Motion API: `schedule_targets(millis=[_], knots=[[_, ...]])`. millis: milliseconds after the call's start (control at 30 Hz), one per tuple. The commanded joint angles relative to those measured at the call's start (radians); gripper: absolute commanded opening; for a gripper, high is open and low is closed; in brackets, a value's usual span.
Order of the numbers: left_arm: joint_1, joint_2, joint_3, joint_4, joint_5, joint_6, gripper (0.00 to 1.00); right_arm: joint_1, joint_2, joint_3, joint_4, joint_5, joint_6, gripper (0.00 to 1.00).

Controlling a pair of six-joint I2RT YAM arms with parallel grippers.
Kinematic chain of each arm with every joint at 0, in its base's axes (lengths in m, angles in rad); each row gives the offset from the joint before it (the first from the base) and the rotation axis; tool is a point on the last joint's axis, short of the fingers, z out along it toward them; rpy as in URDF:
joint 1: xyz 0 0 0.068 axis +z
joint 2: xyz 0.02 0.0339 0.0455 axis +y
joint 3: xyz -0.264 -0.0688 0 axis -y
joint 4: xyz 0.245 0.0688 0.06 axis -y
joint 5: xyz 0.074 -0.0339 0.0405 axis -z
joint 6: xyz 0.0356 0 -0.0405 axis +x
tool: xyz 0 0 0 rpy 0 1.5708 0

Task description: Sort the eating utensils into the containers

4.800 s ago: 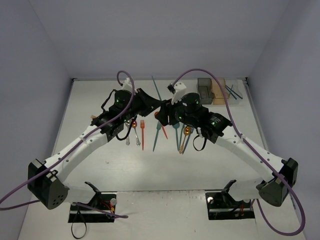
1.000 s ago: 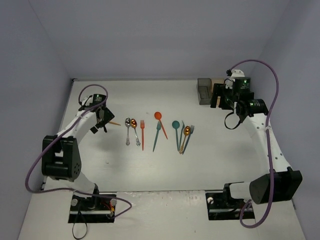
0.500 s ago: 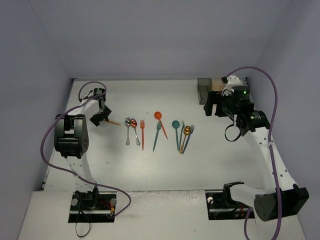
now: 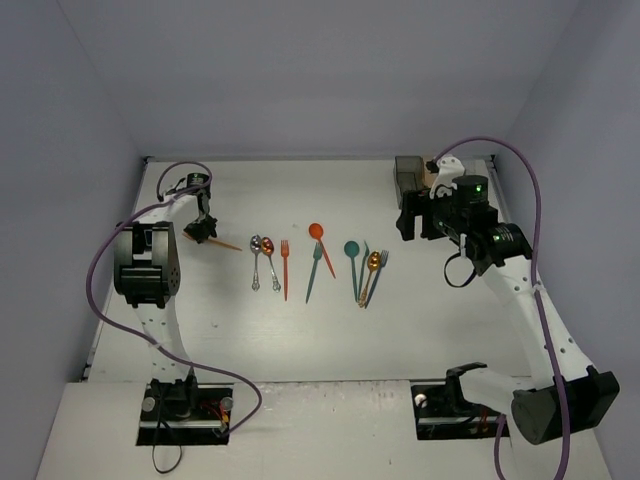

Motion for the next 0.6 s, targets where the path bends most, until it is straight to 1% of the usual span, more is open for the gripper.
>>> schedule_targets(millis=[0, 33, 67, 133, 333, 400, 467, 567], knots=[[0.007, -0.021, 0.014, -0.044, 0.007, 0.003, 0.05, 0.040, -0.003, 0.020, 0.062, -0.057, -0.028, 0.78], [0.006, -0.030, 0.009, -0.047, 0.011, 0.005, 0.01, 0.051, 0.001, 0.024, 0.062, -0.064, -0.028, 0.79], [0.006, -0.041, 0.004, -0.046, 0.017, 0.007, 0.00, 0.068, 0.005, 0.028, 0.063, -0.071, -0.032, 0.79], [0.005, -0.065, -0.003, -0.044, 0.031, 0.011, 0.00, 0.092, 0.013, 0.034, 0.063, -0.080, -0.050, 0.79], [0.002, -0.278, -0.061, -0.011, 0.179, 0.012, 0.00, 0.260, 0.094, 0.063, 0.099, -0.082, -0.057, 0.78], [-0.013, -0.360, -0.084, 0.005, 0.237, 0.008, 0.00, 0.318, 0.124, 0.072, 0.150, -0.102, -0.031, 0.78], [-0.035, -0.426, -0.102, 0.011, 0.267, 0.002, 0.00, 0.367, 0.153, 0.085, 0.211, -0.107, 0.014, 0.78], [-0.079, -0.519, -0.125, 0.018, 0.306, -0.017, 0.00, 0.469, 0.214, 0.125, 0.249, -0.088, 0.042, 0.78]])
